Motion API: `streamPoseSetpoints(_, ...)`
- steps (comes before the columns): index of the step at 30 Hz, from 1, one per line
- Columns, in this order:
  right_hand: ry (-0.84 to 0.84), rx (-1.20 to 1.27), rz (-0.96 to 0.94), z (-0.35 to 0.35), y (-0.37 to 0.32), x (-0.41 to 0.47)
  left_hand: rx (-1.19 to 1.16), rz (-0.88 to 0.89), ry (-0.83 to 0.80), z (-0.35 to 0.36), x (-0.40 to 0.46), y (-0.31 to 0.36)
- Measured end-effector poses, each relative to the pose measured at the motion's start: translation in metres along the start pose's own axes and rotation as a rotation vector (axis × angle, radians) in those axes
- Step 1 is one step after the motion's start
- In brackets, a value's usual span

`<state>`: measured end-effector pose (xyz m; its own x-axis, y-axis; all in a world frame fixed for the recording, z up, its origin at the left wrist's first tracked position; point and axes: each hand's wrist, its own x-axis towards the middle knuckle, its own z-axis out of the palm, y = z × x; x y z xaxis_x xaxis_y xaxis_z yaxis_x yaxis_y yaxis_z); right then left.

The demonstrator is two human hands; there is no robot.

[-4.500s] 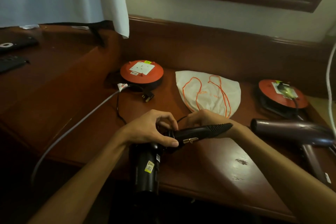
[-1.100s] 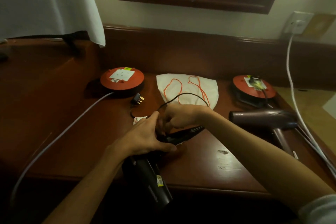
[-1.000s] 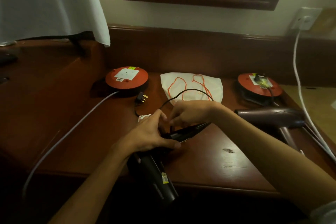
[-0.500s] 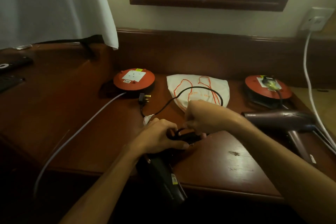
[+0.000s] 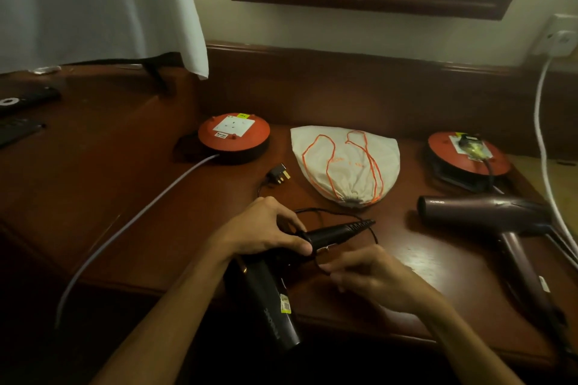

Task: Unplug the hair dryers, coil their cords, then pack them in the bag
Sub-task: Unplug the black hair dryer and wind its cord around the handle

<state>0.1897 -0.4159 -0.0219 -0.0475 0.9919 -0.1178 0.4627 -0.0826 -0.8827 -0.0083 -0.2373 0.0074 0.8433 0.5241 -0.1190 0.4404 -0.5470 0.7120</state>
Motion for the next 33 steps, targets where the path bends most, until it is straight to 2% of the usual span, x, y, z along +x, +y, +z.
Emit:
streamPoseSetpoints(3,0.016,-0.103,-0.043,0.006,0.003,0.0,0.038,0.017,-0.039,0.002,0.003,0.007)
streamPoseSetpoints(7,0.141,-0.243,-0.137,0.015,0.008,-0.001,0.028,0.031,-0.027,0.002,0.003,0.008)
streamPoseSetpoints(11,0.177,-0.34,-0.249,0.017,0.017,0.011,-0.164,0.053,-0.004,-0.007,-0.007,-0.001)
streamPoseSetpoints(13,0.107,-0.279,-0.195,0.012,0.018,0.021,-0.264,0.055,-0.001,-0.009,-0.01,-0.004)
streamPoseSetpoints(19,-0.164,-0.019,-0.046,-0.017,0.002,0.046,-0.277,0.064,-0.007,-0.007,-0.012,-0.003)
streamPoseSetpoints(22,-0.348,-0.069,-0.002,-0.036,-0.003,0.058,-0.295,0.092,-0.062,0.0,-0.015,0.004)
streamPoseSetpoints(25,-0.528,-0.077,0.001,-0.045,-0.004,0.07,-0.285,0.131,-0.045,0.005,-0.015,0.011)
streamPoseSetpoints(27,-0.57,-0.044,0.086,-0.053,-0.002,0.079,-0.241,0.151,-0.01,0.006,-0.013,0.012)
streamPoseSetpoints(30,-0.738,-0.023,0.25,-0.063,0.004,0.092,-0.104,0.187,-0.019,0.014,-0.015,0.019)
streamPoseSetpoints(33,-0.729,0.034,0.338,-0.061,0.009,0.102,0.132,0.25,-0.085,0.027,-0.015,0.029)
